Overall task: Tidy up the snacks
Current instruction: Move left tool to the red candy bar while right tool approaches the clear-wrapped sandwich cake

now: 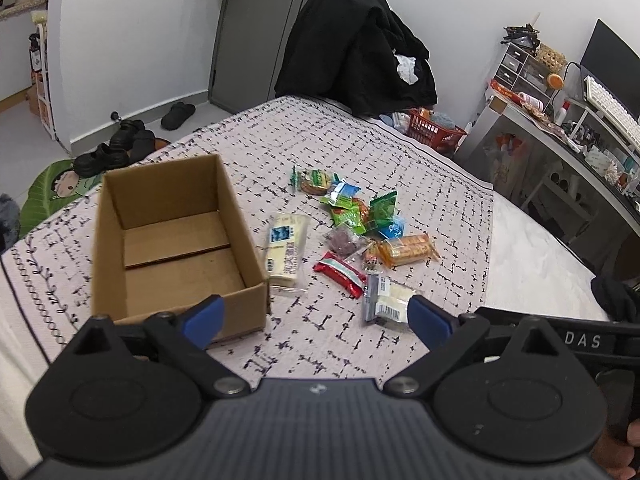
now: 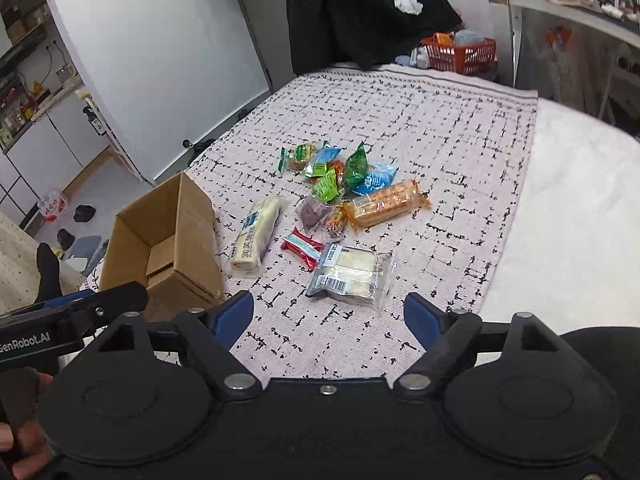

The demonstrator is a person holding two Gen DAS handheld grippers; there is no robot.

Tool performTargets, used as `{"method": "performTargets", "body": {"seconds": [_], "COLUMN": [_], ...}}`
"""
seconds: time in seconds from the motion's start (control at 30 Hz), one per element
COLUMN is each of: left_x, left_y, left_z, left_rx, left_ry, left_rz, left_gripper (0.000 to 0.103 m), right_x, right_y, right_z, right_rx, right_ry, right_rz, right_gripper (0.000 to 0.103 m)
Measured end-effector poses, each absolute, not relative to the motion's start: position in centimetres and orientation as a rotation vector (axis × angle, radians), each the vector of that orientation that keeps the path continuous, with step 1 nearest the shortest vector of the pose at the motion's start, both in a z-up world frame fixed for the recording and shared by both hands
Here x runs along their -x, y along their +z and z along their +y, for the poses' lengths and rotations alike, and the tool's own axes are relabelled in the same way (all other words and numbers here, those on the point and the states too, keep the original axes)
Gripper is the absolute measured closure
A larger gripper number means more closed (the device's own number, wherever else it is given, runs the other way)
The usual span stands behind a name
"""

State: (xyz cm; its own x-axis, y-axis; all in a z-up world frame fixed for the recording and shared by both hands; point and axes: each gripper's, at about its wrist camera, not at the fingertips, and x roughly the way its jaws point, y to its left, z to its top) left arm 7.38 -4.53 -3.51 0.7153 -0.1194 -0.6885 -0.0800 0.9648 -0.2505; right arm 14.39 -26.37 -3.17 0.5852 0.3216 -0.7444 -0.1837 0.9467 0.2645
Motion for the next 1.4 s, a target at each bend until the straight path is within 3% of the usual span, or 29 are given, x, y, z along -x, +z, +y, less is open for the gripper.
{"method": "performTargets", "body": {"seconds": [0.73, 1.13, 1.27, 1.4], "left_x": [-15.8, -20.0, -21.2, -22.1], "left_y": [-9.2, -12.3, -13.2, -14.2], "left_z": [-7.0, -8.2, -8.4, -8.6], "left_rx": [0.352, 0.387, 0.415, 0.43], "left_ry": [-0.051, -0.058, -0.032, -0.005], "left_rz": [0.907, 0.951, 0.955, 0.968], "left_gripper": [0.035, 0.04, 0.04, 0.04], "right_x": [-23.6, -26.2, -26.4, -26.6], "right_y": [-10.2, -14.5, -15.0, -14.9], "right_z": [-27.9, -27.9, -27.8, -27.9], "right_rx": [-0.307, -0.345, -0.345, -0.349], "right_ry": [0.27, 0.249, 0.265, 0.254], "right_rz": [1.12, 1.228, 1.228, 1.179], "right_gripper": [0.038, 0.041, 0.066, 0.082]}}
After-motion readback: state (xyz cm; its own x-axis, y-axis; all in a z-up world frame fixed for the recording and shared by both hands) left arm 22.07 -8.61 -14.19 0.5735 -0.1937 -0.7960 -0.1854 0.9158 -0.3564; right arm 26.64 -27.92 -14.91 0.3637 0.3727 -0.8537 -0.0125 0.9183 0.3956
